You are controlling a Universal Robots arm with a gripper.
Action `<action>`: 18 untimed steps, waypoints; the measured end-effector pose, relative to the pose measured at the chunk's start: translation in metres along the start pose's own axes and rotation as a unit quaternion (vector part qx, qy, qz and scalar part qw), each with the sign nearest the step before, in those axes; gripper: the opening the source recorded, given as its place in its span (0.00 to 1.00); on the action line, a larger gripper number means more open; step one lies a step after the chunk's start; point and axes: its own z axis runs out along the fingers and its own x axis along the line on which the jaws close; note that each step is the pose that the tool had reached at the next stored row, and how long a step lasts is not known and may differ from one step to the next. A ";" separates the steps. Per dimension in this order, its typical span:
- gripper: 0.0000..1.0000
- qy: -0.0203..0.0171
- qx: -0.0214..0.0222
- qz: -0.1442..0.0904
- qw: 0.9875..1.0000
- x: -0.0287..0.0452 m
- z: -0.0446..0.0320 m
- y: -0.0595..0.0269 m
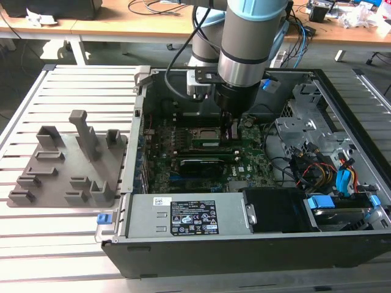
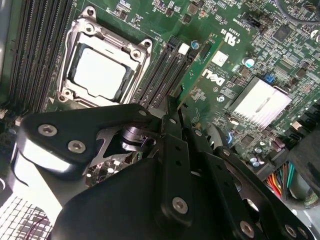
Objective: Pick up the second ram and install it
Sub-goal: 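Insert the second ram into the second slot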
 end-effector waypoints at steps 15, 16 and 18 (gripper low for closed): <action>0.14 -0.003 0.000 0.000 1.000 -0.0014 0.0152 0.0313; 0.14 -0.006 0.000 0.000 1.000 -0.0016 0.0163 0.0314; 0.14 -0.007 0.000 0.008 1.000 -0.0014 0.0190 0.0308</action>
